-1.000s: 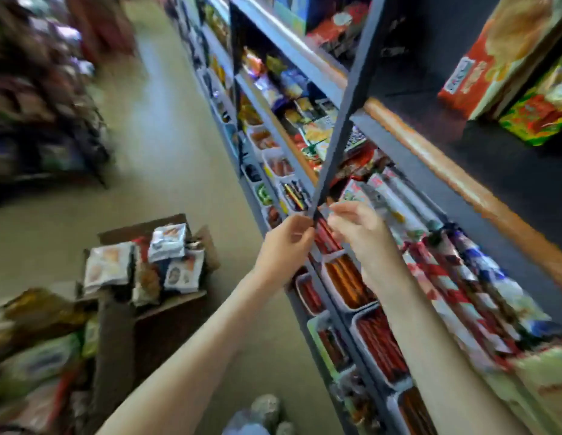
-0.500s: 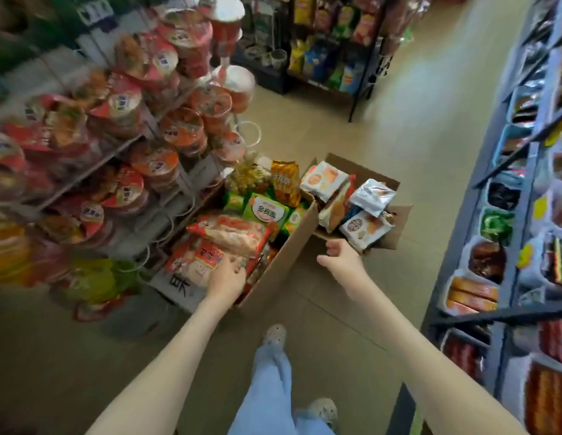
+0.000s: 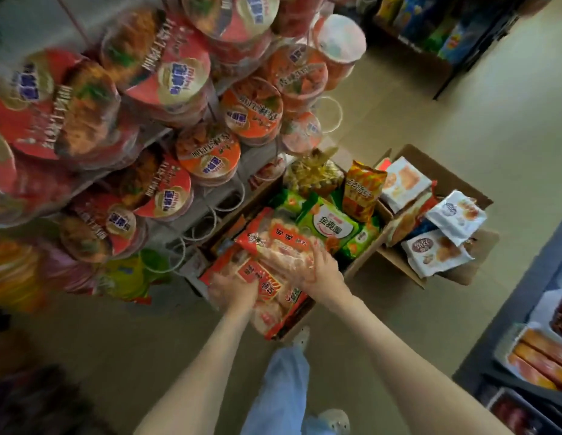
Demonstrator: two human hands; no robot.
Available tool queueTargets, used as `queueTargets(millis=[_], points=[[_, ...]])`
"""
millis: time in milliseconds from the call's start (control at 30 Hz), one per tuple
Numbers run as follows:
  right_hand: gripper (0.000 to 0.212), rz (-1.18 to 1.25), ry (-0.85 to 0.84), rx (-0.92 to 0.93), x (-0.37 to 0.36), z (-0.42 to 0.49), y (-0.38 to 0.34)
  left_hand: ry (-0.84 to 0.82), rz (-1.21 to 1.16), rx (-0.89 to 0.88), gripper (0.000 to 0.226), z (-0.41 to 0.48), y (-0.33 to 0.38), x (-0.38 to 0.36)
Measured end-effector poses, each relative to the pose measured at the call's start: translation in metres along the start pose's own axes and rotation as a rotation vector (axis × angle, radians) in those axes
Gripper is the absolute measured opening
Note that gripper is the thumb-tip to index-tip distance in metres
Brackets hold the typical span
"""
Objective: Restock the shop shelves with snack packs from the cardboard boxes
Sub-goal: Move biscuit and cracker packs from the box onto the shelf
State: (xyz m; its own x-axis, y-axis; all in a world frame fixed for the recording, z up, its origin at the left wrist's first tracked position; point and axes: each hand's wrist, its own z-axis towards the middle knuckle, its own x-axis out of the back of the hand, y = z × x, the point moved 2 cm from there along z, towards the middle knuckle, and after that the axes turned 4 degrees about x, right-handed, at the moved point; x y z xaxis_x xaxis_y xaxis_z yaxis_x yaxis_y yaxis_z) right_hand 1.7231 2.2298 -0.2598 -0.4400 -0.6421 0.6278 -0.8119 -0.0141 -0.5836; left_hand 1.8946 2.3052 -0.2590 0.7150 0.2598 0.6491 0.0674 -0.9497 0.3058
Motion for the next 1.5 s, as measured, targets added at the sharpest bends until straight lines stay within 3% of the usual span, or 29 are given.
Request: queueTargets(millis=[133, 233, 500, 600, 700, 867, 1067, 1133, 1233, 1300, 1400, 1500], points=[[0.095, -0.182, -0.003, 0.058, -0.023, 0.024, 0.002, -0.157, -0.276, 0.199, 0.123, 0.062, -0.04, -0.019], [0.092, -0.233, -0.015, 0.036, -0.033, 0.028, 0.005, -0.279, -0.295, 0.218, 0.117, 0.053, -0.045, -0.016], [0.08, -0.31, 0.01, 0.061, -0.031, 0.028, 0.005, -0.161, -0.377, 0.115, 0.106, 0.043, -0.049, -0.012], [0.077, -0.28, 0.018, 0.046, -0.03, 0.026, 0.005, -0.225, -0.414, 0.13, 0.085, 0.042, -0.05, -0.011], [0.079, -0.198, 0.004, 0.046, -0.03, 0.02, 0.002, -0.272, -0.479, 0.104, 0.065, 0.033, -0.045, -0.005], [0.089, -0.038, -0.036, 0.076, -0.009, -0.002, -0.018, -0.244, -0.607, -0.029, 0.064, 0.016, -0.036, 0.026], [0.101, 0.461, -0.125, 0.106, 0.036, -0.033, -0.046, -0.417, -0.819, -0.131, 0.052, 0.0, -0.027, 0.094], [0.095, 0.616, -0.172, 0.103, 0.055, -0.045, -0.055, -0.531, -0.814, -0.205, 0.052, -0.019, -0.009, 0.105], [0.07, 0.715, -0.195, 0.116, 0.088, -0.068, -0.062, -0.727, -0.721, -0.347, 0.047, -0.057, 0.028, 0.101], [0.069, 0.768, -0.103, 0.112, 0.108, -0.087, -0.054, -0.856, -0.633, -0.468, 0.05, -0.088, 0.053, 0.087], [0.072, 0.891, 0.184, 0.116, 0.143, -0.131, -0.023, -0.954, -0.519, -0.633, 0.057, -0.141, 0.082, 0.056], [0.072, 0.986, 0.455, 0.098, 0.176, -0.192, 0.019, -0.917, -0.375, -0.823, 0.095, -0.204, 0.1, 0.014]])
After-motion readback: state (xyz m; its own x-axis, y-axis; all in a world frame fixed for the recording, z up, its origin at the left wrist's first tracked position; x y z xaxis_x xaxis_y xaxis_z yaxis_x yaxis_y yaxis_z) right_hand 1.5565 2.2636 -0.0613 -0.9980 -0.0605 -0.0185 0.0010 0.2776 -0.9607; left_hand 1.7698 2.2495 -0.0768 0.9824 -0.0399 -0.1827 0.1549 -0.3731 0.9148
